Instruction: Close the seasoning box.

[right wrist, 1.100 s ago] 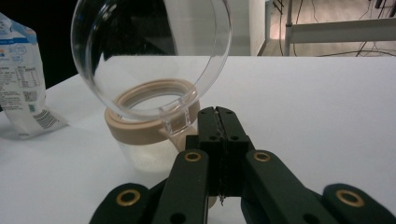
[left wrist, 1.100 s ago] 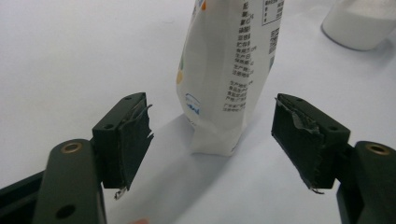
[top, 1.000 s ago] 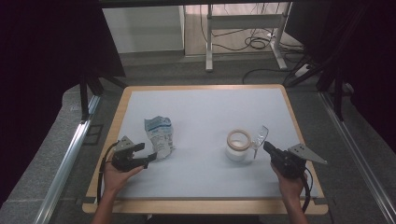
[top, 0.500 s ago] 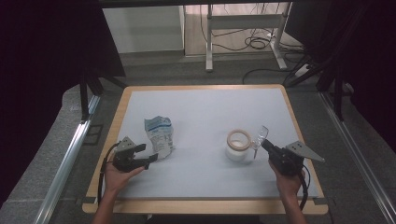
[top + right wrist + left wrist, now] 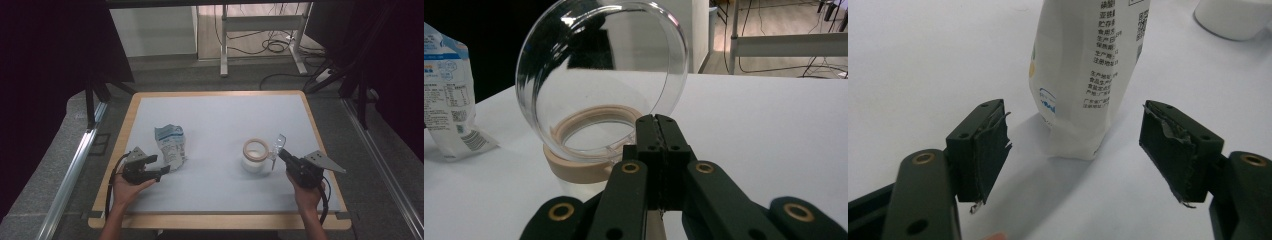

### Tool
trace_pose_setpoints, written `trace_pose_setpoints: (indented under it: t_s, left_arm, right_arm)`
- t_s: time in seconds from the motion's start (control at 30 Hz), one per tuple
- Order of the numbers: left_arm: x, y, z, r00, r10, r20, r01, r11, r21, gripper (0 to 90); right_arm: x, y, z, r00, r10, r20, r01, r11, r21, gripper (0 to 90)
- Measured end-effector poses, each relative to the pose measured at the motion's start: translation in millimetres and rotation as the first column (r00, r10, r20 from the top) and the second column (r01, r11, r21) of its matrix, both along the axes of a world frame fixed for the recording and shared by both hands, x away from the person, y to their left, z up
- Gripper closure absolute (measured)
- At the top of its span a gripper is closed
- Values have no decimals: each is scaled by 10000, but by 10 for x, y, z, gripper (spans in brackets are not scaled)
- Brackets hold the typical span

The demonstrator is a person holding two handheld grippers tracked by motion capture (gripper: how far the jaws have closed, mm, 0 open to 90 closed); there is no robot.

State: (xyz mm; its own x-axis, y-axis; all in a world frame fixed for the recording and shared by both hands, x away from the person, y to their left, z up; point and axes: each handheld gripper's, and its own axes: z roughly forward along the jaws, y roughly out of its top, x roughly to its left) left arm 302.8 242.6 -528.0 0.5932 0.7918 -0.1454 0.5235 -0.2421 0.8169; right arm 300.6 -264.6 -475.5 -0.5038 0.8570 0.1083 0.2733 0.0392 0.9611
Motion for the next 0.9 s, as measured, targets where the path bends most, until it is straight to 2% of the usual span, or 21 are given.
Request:
trace_pose_setpoints:
  t_s: [0.4, 0.6, 0.9]
  left_arm:
    - [-2, 6, 6, 10000, 1, -1, -1, 10000, -35, 272]
    - [7, 7, -3, 10000, -11, -50, 11, 10000, -69, 272]
    - [19, 12, -19, 9999, 1, -105, -2, 10000, -69, 272]
  right_arm:
    - [2, 44, 13, 10000, 43, 80, -43, 10000, -55, 899]
    - [25, 177, 16, 9994, 336, 111, -330, 9985, -436, 899]
    - [61, 389, 25, 9944, 1056, 76, -1049, 9921, -684, 899]
